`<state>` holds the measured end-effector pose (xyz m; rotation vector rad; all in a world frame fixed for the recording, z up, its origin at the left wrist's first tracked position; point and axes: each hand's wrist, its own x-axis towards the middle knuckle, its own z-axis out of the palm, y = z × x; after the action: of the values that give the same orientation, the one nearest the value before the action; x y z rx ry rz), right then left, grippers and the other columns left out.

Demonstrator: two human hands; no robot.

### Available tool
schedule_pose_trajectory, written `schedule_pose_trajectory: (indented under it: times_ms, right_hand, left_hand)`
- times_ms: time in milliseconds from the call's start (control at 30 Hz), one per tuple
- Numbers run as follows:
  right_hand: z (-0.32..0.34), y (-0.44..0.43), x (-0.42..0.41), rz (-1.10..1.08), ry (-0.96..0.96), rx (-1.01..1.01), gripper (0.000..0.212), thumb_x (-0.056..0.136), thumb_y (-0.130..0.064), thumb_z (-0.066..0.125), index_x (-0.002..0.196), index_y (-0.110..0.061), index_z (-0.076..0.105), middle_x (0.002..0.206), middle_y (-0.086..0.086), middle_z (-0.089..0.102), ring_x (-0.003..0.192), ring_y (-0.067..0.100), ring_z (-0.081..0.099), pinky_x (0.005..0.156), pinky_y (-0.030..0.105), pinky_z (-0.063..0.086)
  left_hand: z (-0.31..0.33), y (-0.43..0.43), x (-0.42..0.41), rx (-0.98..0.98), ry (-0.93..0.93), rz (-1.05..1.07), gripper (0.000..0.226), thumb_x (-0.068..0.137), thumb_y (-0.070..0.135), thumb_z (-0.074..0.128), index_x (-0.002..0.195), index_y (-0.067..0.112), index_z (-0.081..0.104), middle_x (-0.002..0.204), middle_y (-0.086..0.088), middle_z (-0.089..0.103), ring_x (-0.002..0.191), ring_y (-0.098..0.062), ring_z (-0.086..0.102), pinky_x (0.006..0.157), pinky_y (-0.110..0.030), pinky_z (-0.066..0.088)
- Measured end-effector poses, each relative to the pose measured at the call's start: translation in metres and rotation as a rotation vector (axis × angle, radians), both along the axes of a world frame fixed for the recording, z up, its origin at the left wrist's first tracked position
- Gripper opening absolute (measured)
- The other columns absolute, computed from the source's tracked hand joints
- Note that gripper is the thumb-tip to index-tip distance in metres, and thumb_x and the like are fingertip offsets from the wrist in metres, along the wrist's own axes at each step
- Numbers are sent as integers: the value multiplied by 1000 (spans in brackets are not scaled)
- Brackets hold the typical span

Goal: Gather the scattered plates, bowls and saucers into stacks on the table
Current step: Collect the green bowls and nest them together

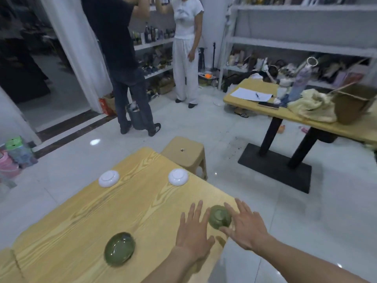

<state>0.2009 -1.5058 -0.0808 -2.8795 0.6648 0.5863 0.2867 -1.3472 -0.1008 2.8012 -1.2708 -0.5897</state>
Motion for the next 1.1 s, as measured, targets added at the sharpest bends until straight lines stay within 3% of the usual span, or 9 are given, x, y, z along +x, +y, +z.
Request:
schedule_pose_trajectory:
  times_ms: [100, 200, 367, 500, 633, 800, 900, 1000, 1100]
  right_hand:
    - [-10, -27, 4, -143, -23, 147, 81, 90, -67, 43, 156, -30, 13, 159, 8, 23, 143, 27, 28, 109, 41, 35]
    - [-28, -48, 17, -481, -157, 557, 76, 87, -45, 66, 150, -19, 32, 147, 4, 45, 131, 23, 47, 103, 32, 42]
    - [-58, -61, 47, -815, -140, 935, 54, 80, -27, 75, 126, -9, 54, 120, 9, 60, 91, 22, 61, 75, 34, 60]
    - [-68, -60, 62, -854, -118, 917, 23, 81, -22, 74, 86, -8, 56, 90, 12, 65, 67, 24, 58, 65, 34, 59]
    - [-68, -59, 73, -887, -89, 914, 28, 82, -23, 73, 98, -5, 60, 93, 10, 66, 67, 21, 57, 52, 25, 50]
    - [-67, -52, 80, -913, -113, 937, 36, 85, -33, 69, 107, -7, 57, 95, 8, 64, 71, 19, 57, 48, 22, 40]
    - [-61, -41, 89, -837, -227, 907, 35, 91, -36, 63, 110, -10, 51, 99, 5, 60, 79, 17, 55, 52, 25, 36]
    - [-52, -24, 101, -755, -359, 945, 25, 96, -33, 59, 109, -14, 49, 100, 1, 58, 84, 16, 54, 56, 19, 35]
    - [-42, 6, 118, -679, -445, 1016, 22, 97, -34, 57, 104, -13, 54, 94, -4, 59, 88, 15, 57, 62, 19, 40]
  left_hand:
    - [-7, -34, -5, -60, 124, 126, 79, 93, 45, 49, 155, 27, 4, 163, -5, -7, 150, -27, 1, 117, -43, 22]
    - [-16, -63, -2, -187, 294, 455, 71, 90, 41, 55, 150, 19, 23, 146, -11, 28, 134, -28, 35, 101, -34, 41]
    - [-42, -98, 20, -328, 635, 992, 69, 84, 38, 66, 139, 7, 39, 134, -14, 42, 109, -28, 56, 87, -31, 52]
    - [-55, -114, 27, -317, 698, 1226, 65, 83, 36, 65, 134, 4, 42, 133, -16, 42, 96, -29, 56, 80, -34, 54]
    - [-62, -120, 36, -344, 727, 1379, 70, 71, 36, 73, 128, 4, 48, 122, -17, 53, 95, -32, 61, 80, -37, 58]
    - [-80, -118, 51, -543, 839, 1508, 76, 56, 50, 60, 119, 9, 56, 107, -15, 63, 83, -32, 67, 53, -31, 52]
    - [-63, -111, 56, -659, 818, 1533, 63, 73, 52, 57, 118, 8, 48, 105, -16, 63, 88, -33, 66, 55, -29, 50]
    - [-43, -93, 61, -668, 627, 1479, 49, 92, 49, 51, 111, 4, 54, 103, -14, 64, 92, -32, 62, 73, -34, 48]
    - [-20, -61, 66, -794, 484, 1481, 31, 96, 36, 54, 96, 6, 59, 89, -8, 63, 87, -28, 58, 71, -32, 39]
